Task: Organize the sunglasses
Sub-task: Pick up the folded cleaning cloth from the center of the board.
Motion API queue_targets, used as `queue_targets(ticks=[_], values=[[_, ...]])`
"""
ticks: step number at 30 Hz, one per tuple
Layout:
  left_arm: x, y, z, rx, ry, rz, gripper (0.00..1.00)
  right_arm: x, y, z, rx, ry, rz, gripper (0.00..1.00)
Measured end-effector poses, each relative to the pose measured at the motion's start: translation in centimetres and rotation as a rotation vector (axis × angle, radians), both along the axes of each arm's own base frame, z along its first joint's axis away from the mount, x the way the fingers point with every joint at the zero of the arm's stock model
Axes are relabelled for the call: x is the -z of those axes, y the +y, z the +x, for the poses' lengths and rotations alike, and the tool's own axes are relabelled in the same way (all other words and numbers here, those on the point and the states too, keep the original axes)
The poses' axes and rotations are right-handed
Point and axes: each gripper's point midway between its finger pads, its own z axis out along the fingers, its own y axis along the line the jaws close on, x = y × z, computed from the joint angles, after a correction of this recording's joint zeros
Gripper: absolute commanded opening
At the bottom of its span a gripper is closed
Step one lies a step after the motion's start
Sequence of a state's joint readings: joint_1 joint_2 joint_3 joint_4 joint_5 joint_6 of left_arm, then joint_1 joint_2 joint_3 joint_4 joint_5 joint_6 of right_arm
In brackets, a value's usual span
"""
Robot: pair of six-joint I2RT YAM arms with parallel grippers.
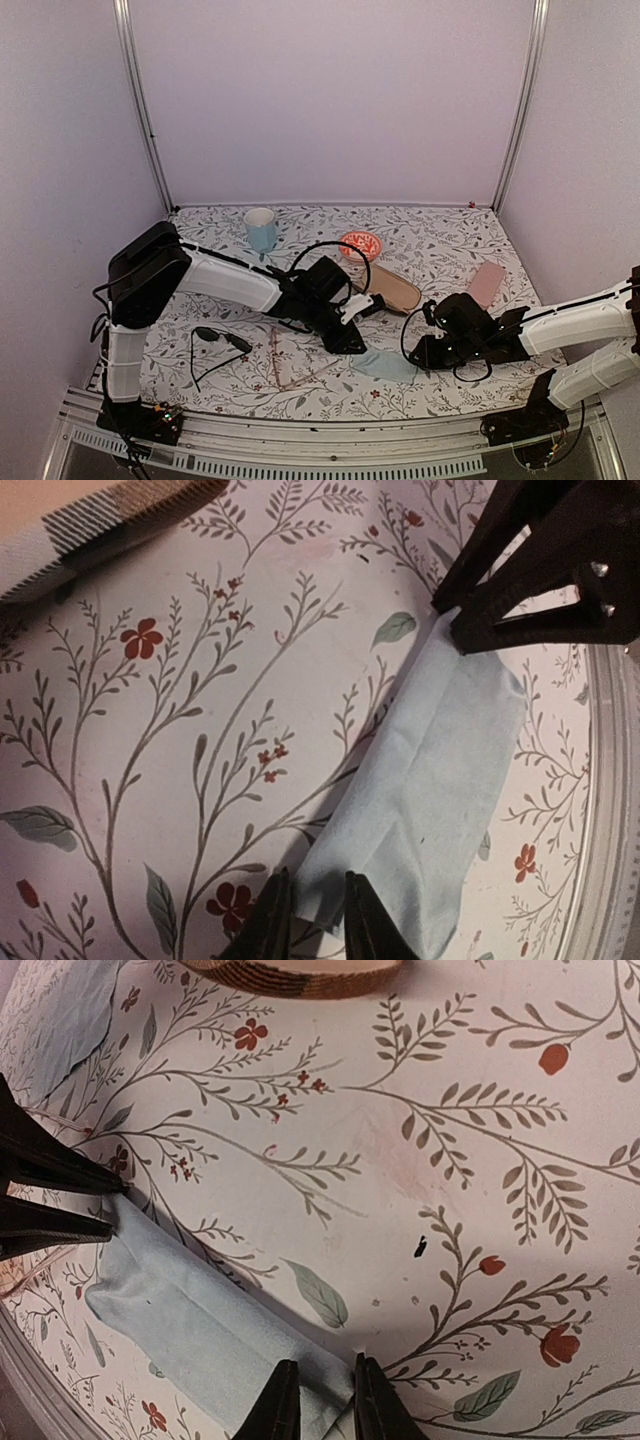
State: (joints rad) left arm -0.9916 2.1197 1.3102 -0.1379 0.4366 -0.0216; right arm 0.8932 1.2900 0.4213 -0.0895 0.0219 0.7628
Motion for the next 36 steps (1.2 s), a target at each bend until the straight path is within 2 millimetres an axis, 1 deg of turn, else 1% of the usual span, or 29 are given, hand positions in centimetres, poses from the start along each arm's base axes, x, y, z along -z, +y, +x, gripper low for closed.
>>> queue_targets(ticks=[7, 8, 11, 14, 16, 17, 21, 29, 32, 36], values=[[0.1, -0.2, -0.1, 0.008, 0.006, -0.006, 0.11, 0.0, 0.0, 0.0, -0.001, 0.001, 0.001, 0.2], [0.1, -0.2, -0.1, 0.01, 0.005, -0.007, 0.1, 0.0, 0.0, 0.0, -0.001, 0.001, 0.001, 0.16], [0.1, -0.2, -0.1, 0.007, 0.008, -0.005, 0.05, 0.0, 0.0, 0.0, -0.001, 0.001, 0.001, 0.12], [0.1, -0.2, -0.1, 0.0, 0.013, -0.002, 0.0, 0.0, 0.0, 0.0, -0.001, 0.001, 0.001, 0.05], [0.2, -0.1, 0.0, -0.005, 0.015, -0.001, 0.0, 0.0, 0.0, 0.0, -0.001, 0.0, 0.001, 0.0], [0.2, -0.2, 0.0, -0.007, 0.015, 0.0, 0.0, 0.0, 0.0, 0.0, -0.001, 0.0, 0.001, 0.0], [0.1, -0.2, 0.1, -0.016, 0.017, -0.002, 0.0, -0.1, 0.0, 0.1, -0.008, -0.007, 0.001, 0.0], [-0.2, -0.3, 0.2, -0.03, 0.019, -0.007, 0.0, -1.1, 0.2, 0.3, -0.02, -0.036, 0.021, 0.0], [-0.5, -0.4, 0.3, -0.035, 0.014, -0.013, 0.0, -1.4, 0.3, 0.4, -0.021, -0.047, 0.027, 0.0], [-1.6, -0.4, 0.8, -0.046, -0.002, -0.03, 0.0, -1.8, 0.3, 0.6, -0.023, -0.064, 0.029, 0.0]])
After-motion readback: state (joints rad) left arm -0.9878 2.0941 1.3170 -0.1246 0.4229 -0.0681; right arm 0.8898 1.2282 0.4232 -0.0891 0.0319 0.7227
